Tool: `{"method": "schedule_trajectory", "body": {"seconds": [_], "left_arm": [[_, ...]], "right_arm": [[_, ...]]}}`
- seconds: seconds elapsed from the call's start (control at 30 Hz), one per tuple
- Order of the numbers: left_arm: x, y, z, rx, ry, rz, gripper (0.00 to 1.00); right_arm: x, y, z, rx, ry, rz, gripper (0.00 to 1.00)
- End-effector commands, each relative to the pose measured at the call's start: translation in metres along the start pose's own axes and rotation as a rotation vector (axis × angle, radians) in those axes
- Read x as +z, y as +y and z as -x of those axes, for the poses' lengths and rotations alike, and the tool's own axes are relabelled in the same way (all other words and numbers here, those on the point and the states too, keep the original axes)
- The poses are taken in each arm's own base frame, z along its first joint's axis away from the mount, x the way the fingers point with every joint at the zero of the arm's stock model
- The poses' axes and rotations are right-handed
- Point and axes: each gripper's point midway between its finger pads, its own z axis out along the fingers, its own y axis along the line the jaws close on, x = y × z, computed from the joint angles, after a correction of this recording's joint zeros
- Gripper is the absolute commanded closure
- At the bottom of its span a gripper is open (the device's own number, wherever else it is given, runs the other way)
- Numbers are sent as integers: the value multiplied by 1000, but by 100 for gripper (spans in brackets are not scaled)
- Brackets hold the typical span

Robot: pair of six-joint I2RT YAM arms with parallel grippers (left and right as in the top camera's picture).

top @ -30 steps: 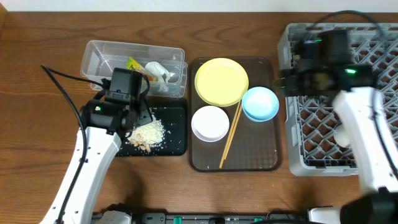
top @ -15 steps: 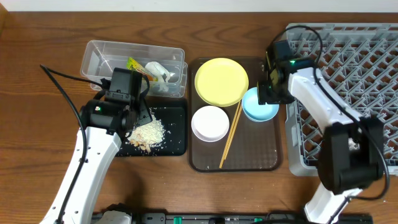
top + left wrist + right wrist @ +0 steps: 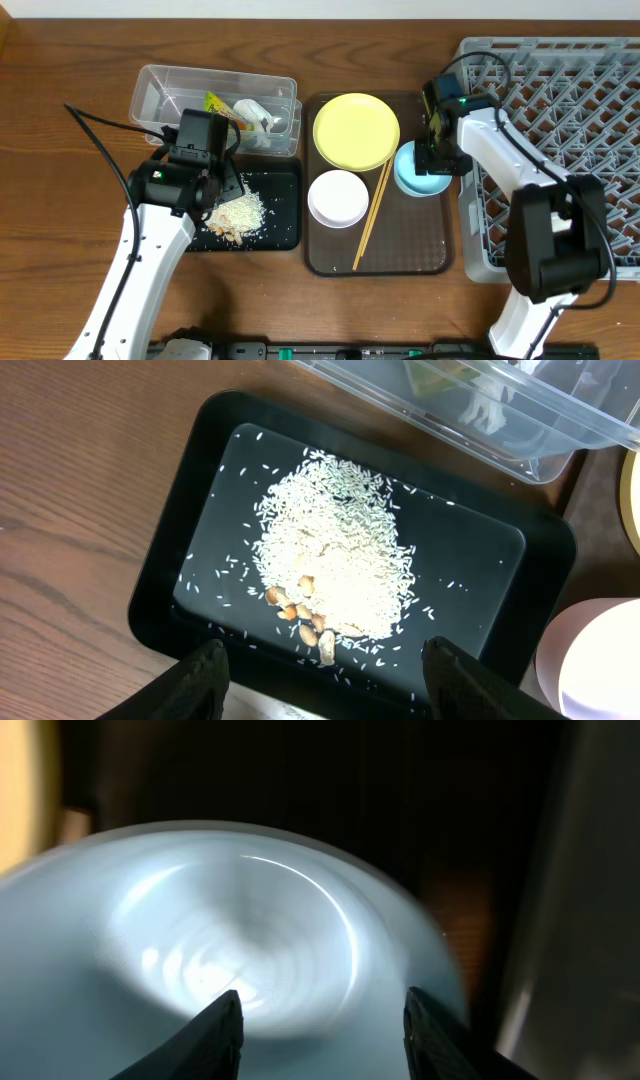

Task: Sort waste into correct bins and load items into the dishwasher rack
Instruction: 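Reach the right gripper to the light-blue bowl and grasp its rim, then lift the light-blue bowl with the right gripper into the rack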

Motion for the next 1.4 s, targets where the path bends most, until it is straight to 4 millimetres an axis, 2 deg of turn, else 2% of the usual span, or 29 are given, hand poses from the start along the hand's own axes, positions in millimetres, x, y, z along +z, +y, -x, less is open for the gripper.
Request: {"method": "schedule_trajectory", "body": {"seconds": [0.0,0.1,0.2,0.63,0.67,0.73,0.83,0.9,1.07,1.2,1.37], "left_arm": [[2,4,0,-21,0,15,35],[2,4,0,-21,0,15,35],[2,4,0,-21,0,15,35],[2,4,0,-21,0,15,35],[2,4,0,-21,0,15,35],[2,4,0,-21,0,16,35],[2,4,0,-21,0,16,35],[2,4,0,-21,0,16,35],[2,4,0,-21,0,15,35],[2,4,0,-21,1,13,35],[2,3,0,-21,0,13,35]], "right_arm": [[-56,6,31,-72,-191,25,44],[-73,-2,43,-86,-273,-21,41],[-71,-5,44,-84,-274,-38,41],[5,-2,16,-93,-57,-48,42],[10,-1,14,-94,-40,-41,44],[15,0,10,-95,-20,-33,56],[15,0,6,-88,0,-36,80],[11,-2,4,-84,3,-38,92],[-13,-10,14,-51,-67,-42,99],[-52,-30,29,-11,-185,-76,99],[-115,-57,51,19,-404,-154,99]]}}
